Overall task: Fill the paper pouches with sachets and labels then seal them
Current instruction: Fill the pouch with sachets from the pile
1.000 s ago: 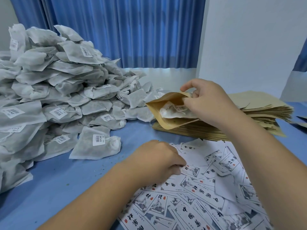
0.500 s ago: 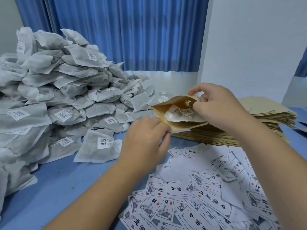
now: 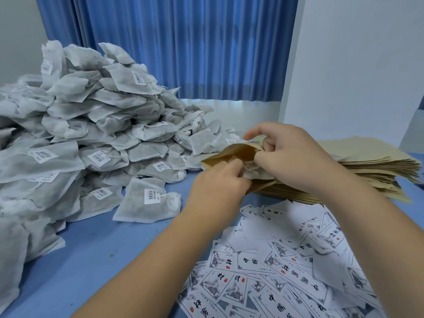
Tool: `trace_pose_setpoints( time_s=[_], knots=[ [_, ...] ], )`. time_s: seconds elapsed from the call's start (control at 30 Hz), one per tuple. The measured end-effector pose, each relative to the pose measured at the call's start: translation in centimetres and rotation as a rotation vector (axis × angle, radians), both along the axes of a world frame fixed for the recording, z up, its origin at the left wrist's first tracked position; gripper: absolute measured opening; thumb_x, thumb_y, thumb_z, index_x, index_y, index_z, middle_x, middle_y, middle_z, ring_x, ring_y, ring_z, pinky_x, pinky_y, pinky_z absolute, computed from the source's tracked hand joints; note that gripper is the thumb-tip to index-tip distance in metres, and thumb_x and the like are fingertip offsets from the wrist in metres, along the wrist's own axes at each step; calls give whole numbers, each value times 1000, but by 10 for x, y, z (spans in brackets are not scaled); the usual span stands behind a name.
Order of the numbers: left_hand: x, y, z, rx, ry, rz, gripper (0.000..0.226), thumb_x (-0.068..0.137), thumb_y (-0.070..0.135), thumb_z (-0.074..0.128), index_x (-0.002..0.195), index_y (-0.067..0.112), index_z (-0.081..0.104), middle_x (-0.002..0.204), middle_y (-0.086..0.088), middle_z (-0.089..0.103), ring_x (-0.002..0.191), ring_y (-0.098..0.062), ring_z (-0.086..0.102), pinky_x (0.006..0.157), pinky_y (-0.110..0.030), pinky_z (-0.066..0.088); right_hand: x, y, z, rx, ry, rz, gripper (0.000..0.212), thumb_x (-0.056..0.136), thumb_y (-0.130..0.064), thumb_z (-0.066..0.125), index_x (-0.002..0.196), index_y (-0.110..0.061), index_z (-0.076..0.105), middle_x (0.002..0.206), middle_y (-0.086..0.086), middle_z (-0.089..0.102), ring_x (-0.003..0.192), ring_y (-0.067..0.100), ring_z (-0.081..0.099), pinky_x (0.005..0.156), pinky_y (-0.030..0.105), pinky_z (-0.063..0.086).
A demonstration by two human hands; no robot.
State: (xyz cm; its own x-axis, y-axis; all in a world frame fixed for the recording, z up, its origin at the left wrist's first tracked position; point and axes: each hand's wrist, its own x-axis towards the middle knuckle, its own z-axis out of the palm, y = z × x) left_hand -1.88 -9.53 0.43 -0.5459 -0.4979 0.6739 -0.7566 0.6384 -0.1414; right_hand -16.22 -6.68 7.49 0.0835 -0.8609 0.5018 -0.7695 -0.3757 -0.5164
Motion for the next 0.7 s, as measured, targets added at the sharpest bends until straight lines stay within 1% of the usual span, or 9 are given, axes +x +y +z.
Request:
trace_pose_setpoints(
  time_s=[0.07,0.13,0.17,0.23,0.37,0.47,0.57,0.63,0.7],
  knots=[
    [-5,-5,-5,88,10,-26,14,77,6,71,89,14,71,91,-6,58,74,-28,58,47,-31,36,1,1,0,6,5,10,36,77,-1,52,101,-25,63,44,-10,41,45,5,39,46,17,34],
    [-4,-9,-9,170,26,-44,27,95,18,53,120,20,63,110,-1,57,94,-24,56,64,-38,48,2,2,0,10,12,13,36,77,-1,52,100,-26,64,44,-9,42,45,5,39,46,16,34],
    [-2,-9,-9,198,60,-94,29,99,23,49,125,20,61,115,0,58,100,-23,55,71,-40,49,1,2,1,12,11,11,36,77,-1,52,100,-26,64,46,-8,42,46,5,39,47,17,34],
    [4,-5,-9,220,141,-181,28,98,23,51,122,15,63,117,-2,60,103,-24,57,75,-43,49,0,3,2,12,-2,13,36,77,-1,52,100,-26,64,47,-8,41,46,5,38,48,21,35],
    [16,-1,-4,165,360,-188,21,86,18,70,105,11,66,103,-2,56,82,-21,58,69,-41,52,-1,6,5,4,7,15,35,78,-1,52,101,-26,64,47,-7,40,46,6,37,53,27,40],
    [19,-3,2,86,498,-71,46,73,24,82,114,14,62,106,-3,51,92,-23,55,81,-37,46,-4,11,8,7,38,10,39,77,-2,52,103,-29,63,46,-9,41,46,6,39,57,30,44],
    [21,-6,5,85,506,61,80,66,40,84,135,23,49,124,-4,46,109,-24,48,91,-35,31,-8,17,11,-12,111,9,44,76,-2,52,107,-32,60,50,-14,43,51,4,40,63,31,46],
    [21,-7,6,103,463,79,94,64,48,83,144,26,38,133,-4,43,117,-23,45,95,-36,29,-11,24,12,-38,158,32,47,77,0,53,109,-35,57,57,-16,44,56,4,42,63,24,42],
    [21,-6,6,115,404,82,101,63,54,80,147,28,31,133,-1,45,117,-20,43,94,-34,25,-12,33,11,-77,216,65,53,78,3,51,112,-38,54,64,-13,44,60,5,43,60,16,37]
  ],
)
